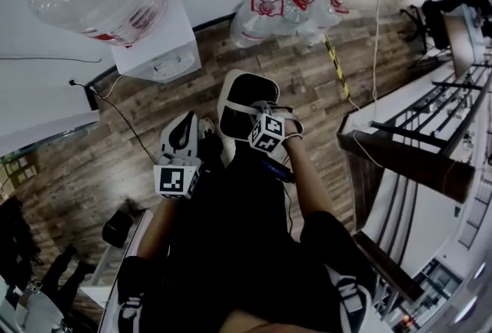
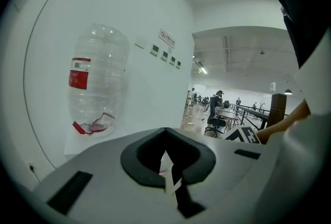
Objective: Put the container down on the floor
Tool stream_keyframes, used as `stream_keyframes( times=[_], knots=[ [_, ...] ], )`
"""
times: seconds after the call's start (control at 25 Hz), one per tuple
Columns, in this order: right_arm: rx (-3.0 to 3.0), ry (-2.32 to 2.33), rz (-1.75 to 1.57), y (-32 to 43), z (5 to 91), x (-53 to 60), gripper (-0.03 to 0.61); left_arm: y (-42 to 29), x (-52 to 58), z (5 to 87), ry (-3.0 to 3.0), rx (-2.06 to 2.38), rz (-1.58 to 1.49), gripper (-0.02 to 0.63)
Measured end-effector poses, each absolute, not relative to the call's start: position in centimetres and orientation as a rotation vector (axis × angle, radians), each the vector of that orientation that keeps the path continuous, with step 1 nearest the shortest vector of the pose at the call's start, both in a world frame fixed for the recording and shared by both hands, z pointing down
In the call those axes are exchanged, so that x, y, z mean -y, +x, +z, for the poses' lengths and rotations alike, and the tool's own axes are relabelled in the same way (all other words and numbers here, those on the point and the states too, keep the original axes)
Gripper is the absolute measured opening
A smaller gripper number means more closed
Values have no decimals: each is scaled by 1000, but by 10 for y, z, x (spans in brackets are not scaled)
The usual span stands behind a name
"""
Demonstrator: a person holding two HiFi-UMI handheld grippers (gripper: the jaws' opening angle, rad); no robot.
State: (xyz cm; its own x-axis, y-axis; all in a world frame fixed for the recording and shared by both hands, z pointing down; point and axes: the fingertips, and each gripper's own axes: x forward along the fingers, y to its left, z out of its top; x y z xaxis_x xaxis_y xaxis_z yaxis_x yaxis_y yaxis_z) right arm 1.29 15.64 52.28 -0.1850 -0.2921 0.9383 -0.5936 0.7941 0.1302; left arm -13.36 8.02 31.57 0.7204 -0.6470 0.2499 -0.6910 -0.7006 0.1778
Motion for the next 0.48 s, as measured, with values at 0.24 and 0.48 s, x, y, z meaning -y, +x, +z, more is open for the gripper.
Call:
stream_keyframes(
  times=[0.24, 0.48],
  knots=[
    [1801, 566, 229, 29, 541, -104, 32, -120, -44, 322, 2640, 1180, 251, 26],
    [1869, 382, 125, 49, 568, -55, 32, -83, -6, 325, 2534, 1381, 288, 26]
  ],
)
